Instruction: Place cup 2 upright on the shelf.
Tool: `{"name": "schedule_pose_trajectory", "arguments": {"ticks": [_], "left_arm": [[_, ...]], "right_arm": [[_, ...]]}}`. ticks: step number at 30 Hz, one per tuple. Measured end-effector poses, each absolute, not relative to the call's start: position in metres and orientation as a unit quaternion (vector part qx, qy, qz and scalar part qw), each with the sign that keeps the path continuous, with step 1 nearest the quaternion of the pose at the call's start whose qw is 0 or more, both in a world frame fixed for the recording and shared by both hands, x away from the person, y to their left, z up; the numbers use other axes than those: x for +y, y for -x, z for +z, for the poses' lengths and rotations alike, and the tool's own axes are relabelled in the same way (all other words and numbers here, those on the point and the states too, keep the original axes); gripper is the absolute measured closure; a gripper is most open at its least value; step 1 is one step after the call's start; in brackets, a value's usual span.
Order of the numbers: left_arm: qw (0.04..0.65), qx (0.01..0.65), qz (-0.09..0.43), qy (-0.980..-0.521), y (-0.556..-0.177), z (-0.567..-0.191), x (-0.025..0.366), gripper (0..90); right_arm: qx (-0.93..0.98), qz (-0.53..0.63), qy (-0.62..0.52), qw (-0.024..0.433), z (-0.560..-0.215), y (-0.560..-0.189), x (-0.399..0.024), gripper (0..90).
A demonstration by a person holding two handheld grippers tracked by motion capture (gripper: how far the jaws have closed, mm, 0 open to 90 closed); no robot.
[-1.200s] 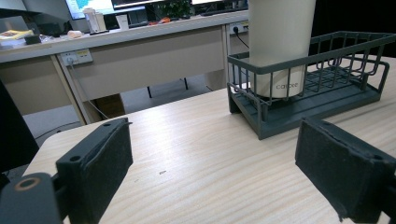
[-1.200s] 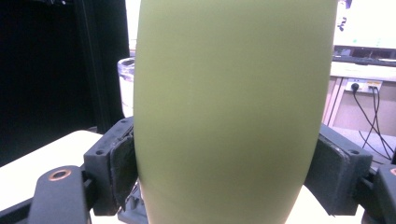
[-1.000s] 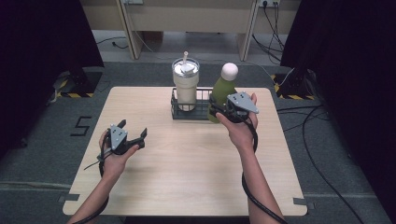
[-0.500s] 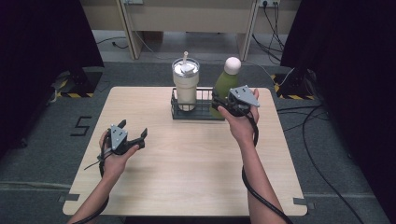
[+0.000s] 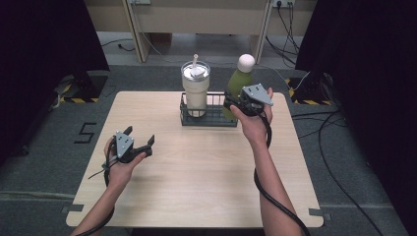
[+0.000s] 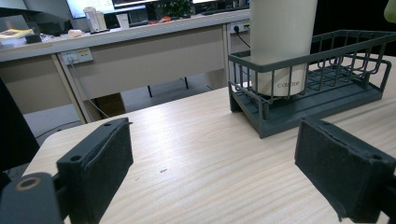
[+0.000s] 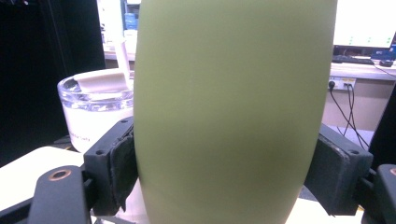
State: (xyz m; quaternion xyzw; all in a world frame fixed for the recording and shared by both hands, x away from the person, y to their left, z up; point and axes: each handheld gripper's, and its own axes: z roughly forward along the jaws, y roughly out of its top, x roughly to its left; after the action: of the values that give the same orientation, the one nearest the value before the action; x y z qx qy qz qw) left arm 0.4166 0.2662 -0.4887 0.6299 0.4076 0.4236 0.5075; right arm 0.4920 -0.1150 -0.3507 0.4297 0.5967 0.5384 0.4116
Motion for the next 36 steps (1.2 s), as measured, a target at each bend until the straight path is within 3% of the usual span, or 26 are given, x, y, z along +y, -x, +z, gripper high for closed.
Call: {"name": "schedule_pose_trajectory", "arguments": {"ticks": [36], "left_arm": [[0.506,0.412,0.424,-0.628,-0.417,-0.489,0.270,10.6]], "right_arm": [[0.595,0.529,-0.445,0.410,-0.332,-0.540,-0.104,21.1]]}}
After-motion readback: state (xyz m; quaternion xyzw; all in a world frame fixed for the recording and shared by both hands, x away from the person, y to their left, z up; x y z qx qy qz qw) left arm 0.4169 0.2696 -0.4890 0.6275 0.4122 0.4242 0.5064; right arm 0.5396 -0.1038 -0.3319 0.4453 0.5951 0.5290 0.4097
